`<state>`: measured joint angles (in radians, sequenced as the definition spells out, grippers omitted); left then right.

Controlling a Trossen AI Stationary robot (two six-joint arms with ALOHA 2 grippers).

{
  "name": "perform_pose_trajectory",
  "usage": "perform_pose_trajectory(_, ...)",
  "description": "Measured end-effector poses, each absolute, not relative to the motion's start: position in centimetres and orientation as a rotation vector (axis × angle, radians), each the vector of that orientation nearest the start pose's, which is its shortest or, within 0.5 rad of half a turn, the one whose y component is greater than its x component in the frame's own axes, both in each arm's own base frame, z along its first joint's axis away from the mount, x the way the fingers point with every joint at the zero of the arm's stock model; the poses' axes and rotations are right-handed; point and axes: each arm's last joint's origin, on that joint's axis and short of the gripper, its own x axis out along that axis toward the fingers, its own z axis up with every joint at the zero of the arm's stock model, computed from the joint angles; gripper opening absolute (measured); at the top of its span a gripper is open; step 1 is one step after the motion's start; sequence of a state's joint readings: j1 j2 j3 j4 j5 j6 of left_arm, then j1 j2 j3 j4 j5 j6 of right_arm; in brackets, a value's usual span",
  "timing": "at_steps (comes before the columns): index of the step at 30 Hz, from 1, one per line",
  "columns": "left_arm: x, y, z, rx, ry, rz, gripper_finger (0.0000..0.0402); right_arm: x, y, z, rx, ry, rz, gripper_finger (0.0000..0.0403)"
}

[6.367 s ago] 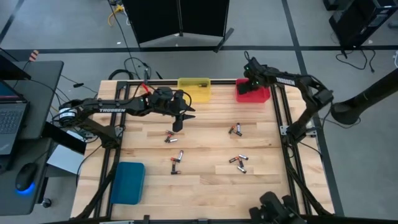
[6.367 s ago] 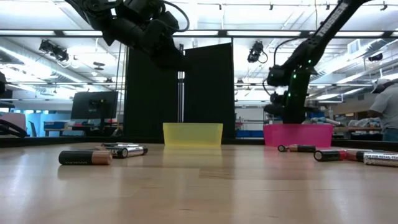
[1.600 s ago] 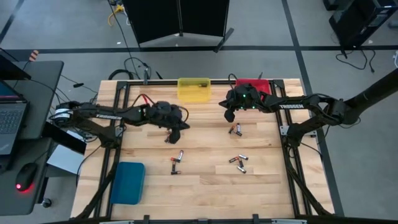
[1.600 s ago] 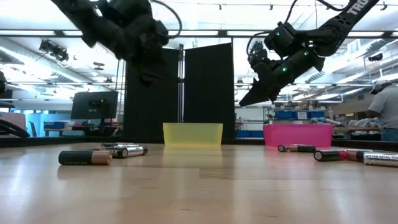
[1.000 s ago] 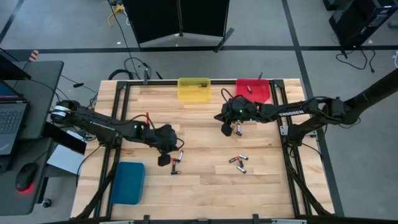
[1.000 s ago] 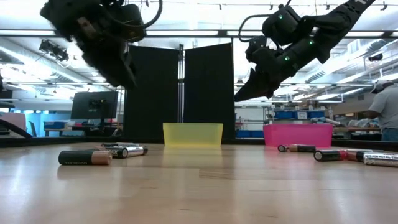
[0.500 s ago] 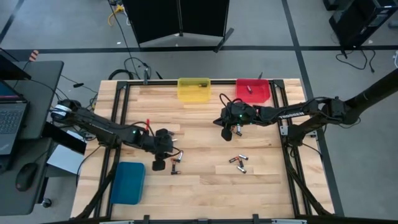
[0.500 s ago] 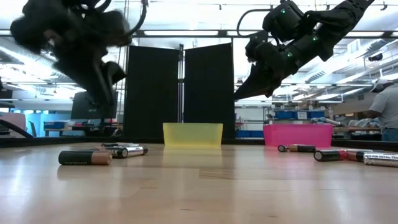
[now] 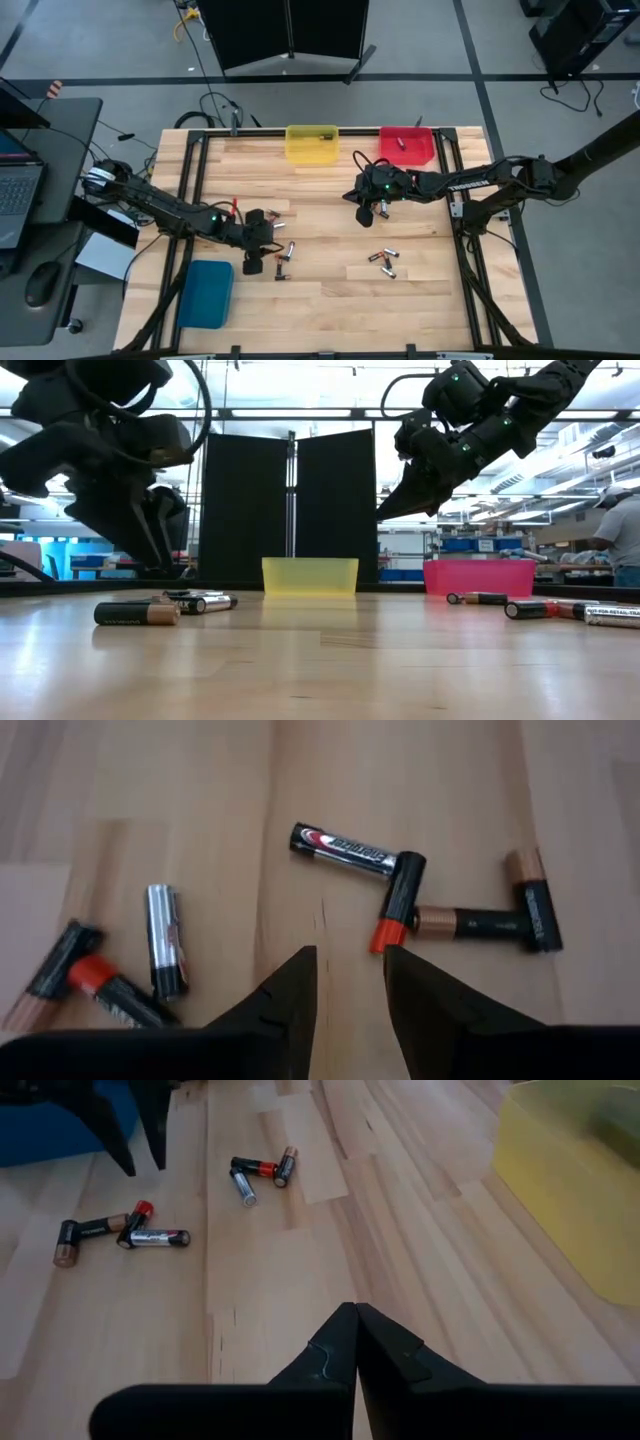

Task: Sort batteries
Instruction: Put the black-red battery into the blue bin

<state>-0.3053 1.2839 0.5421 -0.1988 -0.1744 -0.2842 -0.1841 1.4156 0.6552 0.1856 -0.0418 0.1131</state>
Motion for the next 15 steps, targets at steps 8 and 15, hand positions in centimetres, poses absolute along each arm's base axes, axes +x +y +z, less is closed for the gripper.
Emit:
perform_pose_trajectory(8, 21.24, -6.33, 15.17, 0.028, 0.889, -0.066, 0.0127, 27.47, -4.99, 18.63, 0.175, 0.564, -0.171, 0.0023)
perform_pose_trajectory(15, 21.44, -6.46, 15.35, 0.024, 0.862, -0.097, 0.0127, 27.46, -4.99, 18.62, 0.175, 0.564, -0.171, 0.0018)
